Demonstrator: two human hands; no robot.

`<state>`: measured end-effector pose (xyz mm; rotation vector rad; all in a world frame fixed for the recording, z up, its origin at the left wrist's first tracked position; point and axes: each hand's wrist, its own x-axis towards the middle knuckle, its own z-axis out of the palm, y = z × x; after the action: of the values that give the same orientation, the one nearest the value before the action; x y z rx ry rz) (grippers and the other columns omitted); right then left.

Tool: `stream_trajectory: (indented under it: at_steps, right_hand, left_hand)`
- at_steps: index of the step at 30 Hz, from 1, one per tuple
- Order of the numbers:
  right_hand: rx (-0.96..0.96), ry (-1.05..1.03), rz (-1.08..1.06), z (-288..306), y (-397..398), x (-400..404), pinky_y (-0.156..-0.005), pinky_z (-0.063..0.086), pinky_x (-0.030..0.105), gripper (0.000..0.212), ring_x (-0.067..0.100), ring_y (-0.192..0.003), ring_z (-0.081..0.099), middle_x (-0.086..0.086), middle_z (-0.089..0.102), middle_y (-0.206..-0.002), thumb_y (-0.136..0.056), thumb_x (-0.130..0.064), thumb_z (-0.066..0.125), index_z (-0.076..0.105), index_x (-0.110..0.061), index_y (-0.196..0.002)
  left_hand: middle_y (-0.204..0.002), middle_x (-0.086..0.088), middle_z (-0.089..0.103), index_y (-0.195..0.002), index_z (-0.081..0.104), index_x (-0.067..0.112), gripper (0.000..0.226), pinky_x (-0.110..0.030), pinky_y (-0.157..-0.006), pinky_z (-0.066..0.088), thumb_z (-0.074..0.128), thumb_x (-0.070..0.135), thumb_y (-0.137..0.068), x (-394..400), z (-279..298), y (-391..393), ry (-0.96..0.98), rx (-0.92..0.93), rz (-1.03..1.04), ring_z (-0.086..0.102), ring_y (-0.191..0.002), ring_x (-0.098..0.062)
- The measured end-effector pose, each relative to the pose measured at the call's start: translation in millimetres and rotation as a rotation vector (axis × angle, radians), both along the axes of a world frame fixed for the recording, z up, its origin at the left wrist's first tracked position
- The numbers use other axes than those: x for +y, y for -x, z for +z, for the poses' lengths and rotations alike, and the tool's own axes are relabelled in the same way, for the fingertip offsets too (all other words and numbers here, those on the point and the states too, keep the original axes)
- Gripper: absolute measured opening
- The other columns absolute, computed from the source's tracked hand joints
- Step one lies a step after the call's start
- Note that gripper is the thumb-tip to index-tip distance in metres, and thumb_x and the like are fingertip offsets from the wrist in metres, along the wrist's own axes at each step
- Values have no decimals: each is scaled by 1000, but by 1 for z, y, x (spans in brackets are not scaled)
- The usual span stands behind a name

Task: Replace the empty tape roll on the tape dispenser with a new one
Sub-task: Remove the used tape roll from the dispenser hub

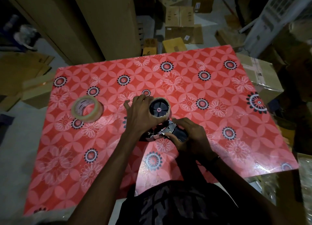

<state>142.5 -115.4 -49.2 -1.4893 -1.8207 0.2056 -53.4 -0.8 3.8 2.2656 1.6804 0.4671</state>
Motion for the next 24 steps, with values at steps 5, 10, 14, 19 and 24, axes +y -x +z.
stream_trajectory:
  at_steps: [5,10,14,19,24]
  right_hand:
    - [12,30,-7,-1,1,2,-68,62,37,60,21,-87,74,4,77,-109,-92,-54,83,75,-8,-129]
    - [21,62,-15,1,0,3,-65,56,31,59,21,-85,72,2,74,-103,-91,-56,80,75,-11,-128]
    - [20,45,7,3,-1,3,-64,60,35,59,21,-84,74,3,76,-105,-91,-55,80,74,-10,-130]
    - [16,54,4,2,-2,4,-62,60,39,56,23,-84,75,1,76,-106,-91,-52,81,74,-13,-130]
    - [-6,27,13,1,-2,3,-67,63,34,61,22,-83,75,4,78,-108,-90,-52,83,74,-8,-131]
  left_hand:
    - [-107,1,74,-103,74,20,85,-61,-110,31,68,91,-55,3,5,-3,-72,37,39,64,-114,-26]
    - [-105,7,72,-102,72,25,89,-51,-105,29,61,94,-47,-3,-1,-6,-23,-97,157,63,-113,-21]
    - [-107,6,73,-103,75,23,88,-54,-111,25,66,95,-53,-2,-8,-7,-106,-12,132,64,-114,-20]
    - [-107,8,73,-102,73,25,87,-53,-110,29,66,91,-45,-3,-6,-6,-33,-163,207,66,-110,-17]
    - [-102,4,74,-97,74,21,85,-58,-111,29,63,93,-52,-5,-10,-8,-141,-89,151,68,-105,-20]
